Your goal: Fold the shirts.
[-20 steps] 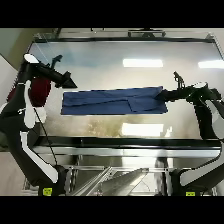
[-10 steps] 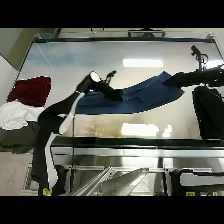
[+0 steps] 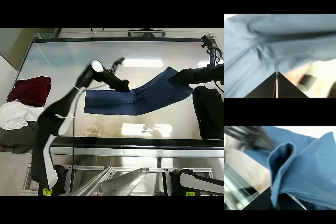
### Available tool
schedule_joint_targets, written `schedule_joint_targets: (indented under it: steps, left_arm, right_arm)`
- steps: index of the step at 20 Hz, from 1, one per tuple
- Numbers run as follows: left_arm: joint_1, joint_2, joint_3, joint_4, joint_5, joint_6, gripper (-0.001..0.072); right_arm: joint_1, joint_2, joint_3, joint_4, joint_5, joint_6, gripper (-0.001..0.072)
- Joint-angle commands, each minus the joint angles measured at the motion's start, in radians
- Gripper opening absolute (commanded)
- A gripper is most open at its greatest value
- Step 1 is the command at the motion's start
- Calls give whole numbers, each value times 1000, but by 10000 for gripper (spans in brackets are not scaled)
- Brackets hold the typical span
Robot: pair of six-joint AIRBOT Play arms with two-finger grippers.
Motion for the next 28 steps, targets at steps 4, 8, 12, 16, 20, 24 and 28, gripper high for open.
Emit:
schedule_joint_targets:
  steps: [4,8,12,16,20,24,28]
  left_arm:
    - [380,438,-75,-299,-109,75,8]
    - [525,603,-249,-352,-133,129,8]
    - [574,694,-398,-353,-129,158,8]
    - [587,737,-494,-354,-126,190,8]
    - [587,736,-544,-369,-126,191,8]
    - [587,737,-552,-370,-137,199,8]
    - [587,735,-552,-369,-135,202,8]
  right_arm:
    - [380,-77,1,99,-416,28,20]
    - [800,-346,1,113,-805,29,345]
    - [891,-483,2,89,-812,33,367]
    - [639,-398,1,15,-474,59,369]
    - [341,-322,1,-22,-302,111,534]
    - [175,-336,-33,-97,-293,163,535]
    - [207,-423,-64,-96,-293,146,534]
